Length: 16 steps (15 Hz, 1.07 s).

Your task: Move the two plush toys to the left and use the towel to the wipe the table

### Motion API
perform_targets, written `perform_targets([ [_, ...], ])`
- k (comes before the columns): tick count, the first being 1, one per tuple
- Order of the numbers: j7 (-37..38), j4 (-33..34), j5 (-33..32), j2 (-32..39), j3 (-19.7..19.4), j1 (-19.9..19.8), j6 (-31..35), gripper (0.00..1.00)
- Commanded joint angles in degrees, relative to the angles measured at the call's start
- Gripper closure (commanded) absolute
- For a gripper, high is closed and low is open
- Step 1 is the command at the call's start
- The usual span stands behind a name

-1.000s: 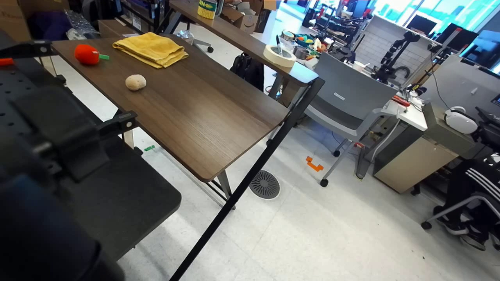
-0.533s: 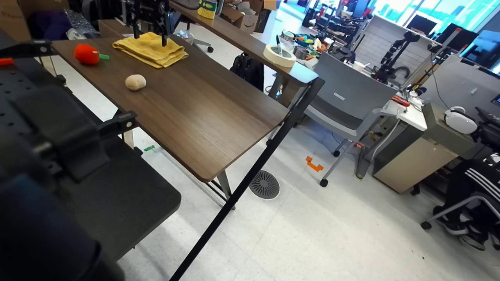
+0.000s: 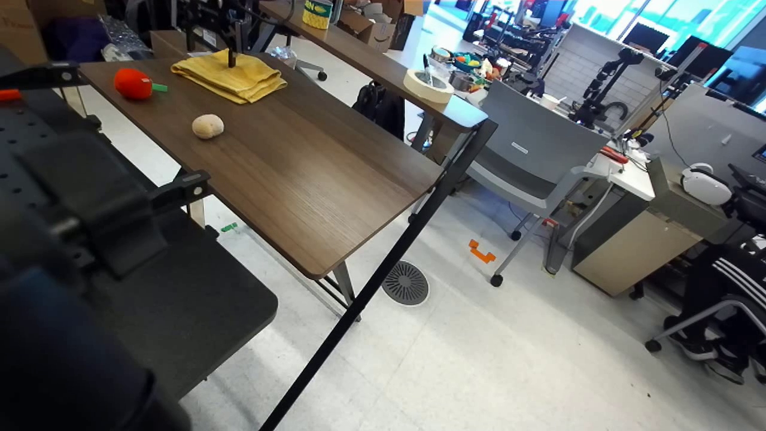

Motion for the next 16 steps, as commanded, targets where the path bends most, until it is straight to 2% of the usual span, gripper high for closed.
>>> perform_targets([
  [1,-0.54,0.37,1.01,0.17,-0.73,0.63,-0.10,0.00],
  [3,-0.41,0.35,0.80,0.33,-1.11,0.55,0.89,0.00],
  [9,1.42,6.51,2.20,5.95,-3.53,-0.97,-1.87,0.00],
  [13,-1.63,13.70,7.52,11.53,-0.31,-5.25,-7.47,0.00],
  [16,0.17,18.56,10.90,15.03,-1.49,-8.34,-8.27,0.00],
])
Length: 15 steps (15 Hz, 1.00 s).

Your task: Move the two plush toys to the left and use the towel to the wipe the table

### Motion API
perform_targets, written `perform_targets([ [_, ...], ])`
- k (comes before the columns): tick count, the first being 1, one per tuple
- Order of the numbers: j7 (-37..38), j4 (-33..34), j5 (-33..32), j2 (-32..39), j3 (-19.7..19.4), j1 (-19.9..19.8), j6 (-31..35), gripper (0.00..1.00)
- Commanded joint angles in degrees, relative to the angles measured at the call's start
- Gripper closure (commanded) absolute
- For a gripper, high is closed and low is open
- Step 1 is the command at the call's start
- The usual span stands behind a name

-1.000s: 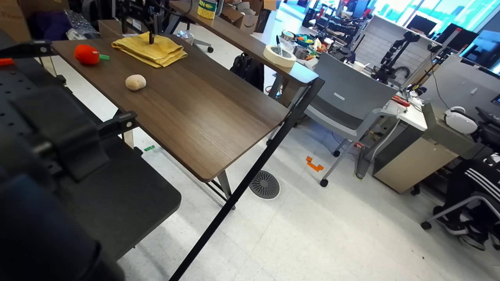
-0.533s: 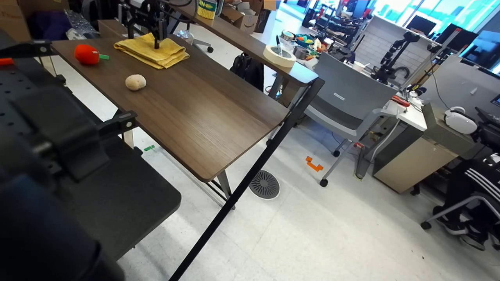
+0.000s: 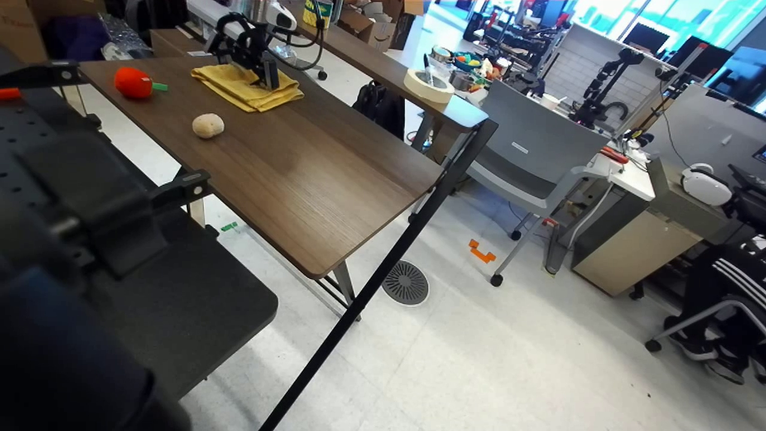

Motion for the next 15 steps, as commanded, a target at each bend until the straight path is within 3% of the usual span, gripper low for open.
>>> perform_targets([
  [1,0.67,8.37,4.76,6.17,-0.42,-5.35,-1.51,0.00],
  [9,7.39,9.60,10.01,7.93,-6.49,-17.68,3.31,0.00],
  [12,12.52,7.06,9.00,7.15,-8.83,-19.09,3.57,0.00],
  [15,12.08,4.45,7.58,5.57,-8.33,-17.38,3.31,0.00],
])
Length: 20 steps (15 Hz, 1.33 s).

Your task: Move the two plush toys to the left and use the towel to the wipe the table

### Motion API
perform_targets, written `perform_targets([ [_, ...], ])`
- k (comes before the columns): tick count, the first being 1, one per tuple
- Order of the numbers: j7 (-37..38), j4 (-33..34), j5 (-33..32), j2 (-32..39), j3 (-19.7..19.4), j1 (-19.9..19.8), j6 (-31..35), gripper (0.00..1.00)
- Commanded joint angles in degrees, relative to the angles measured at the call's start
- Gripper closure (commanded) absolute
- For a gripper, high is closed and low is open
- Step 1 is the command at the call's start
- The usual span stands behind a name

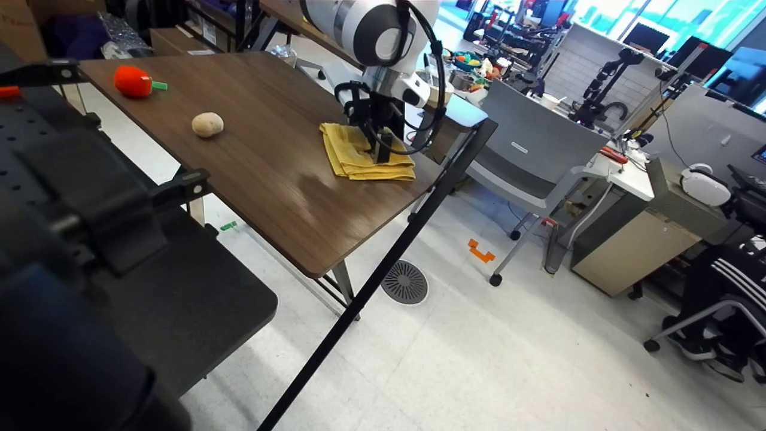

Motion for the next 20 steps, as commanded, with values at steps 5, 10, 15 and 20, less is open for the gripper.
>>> perform_targets([
  [5,-8.27,-13.55,-4.07,-5.00,3.42,6.03,3.23,0.00],
  [10,-13.40,-28.01,-7.79,-11.83,3.63,10.29,8.61,0.00],
  [15,-9.96,-35.55,-7.18,-15.29,0.21,9.09,14.92,0.00],
  [20,-7.36,-43.37,-5.30,-21.65,-1.04,7.80,20.34,0.00],
])
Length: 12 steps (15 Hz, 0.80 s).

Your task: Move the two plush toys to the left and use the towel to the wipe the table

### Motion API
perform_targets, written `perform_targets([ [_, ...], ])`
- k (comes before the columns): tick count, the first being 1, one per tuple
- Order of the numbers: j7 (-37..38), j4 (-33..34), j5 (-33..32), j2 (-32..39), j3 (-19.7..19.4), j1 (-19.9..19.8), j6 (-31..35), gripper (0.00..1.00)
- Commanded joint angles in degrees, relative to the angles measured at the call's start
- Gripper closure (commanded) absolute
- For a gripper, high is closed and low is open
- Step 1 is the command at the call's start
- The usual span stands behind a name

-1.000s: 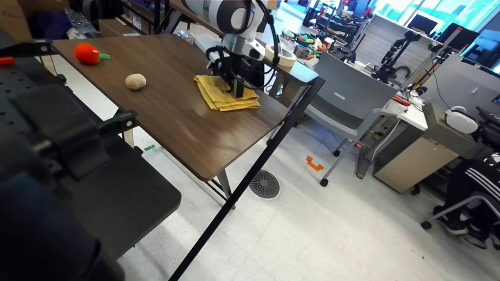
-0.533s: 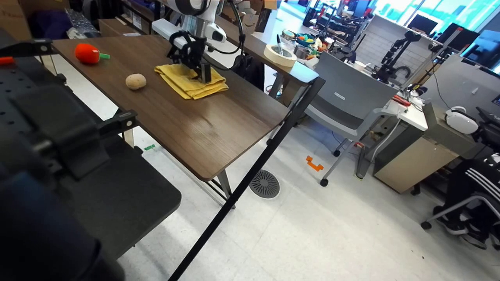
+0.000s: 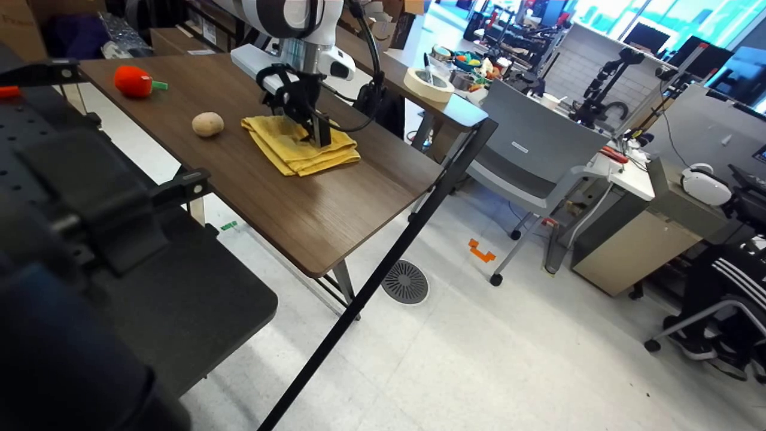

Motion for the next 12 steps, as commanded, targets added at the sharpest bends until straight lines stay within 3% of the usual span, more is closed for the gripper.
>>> perform_targets([
  [1,4.63,-6.01,2.12,-4.05,-2.53,0.17,1.52,0.00],
  [9,2.39,-17.55,7.07,-14.07,1.28,-4.28,10.83,0.00],
  [12,2.83,-17.18,8.79,-14.81,1.92,-6.30,9.65,0.00],
])
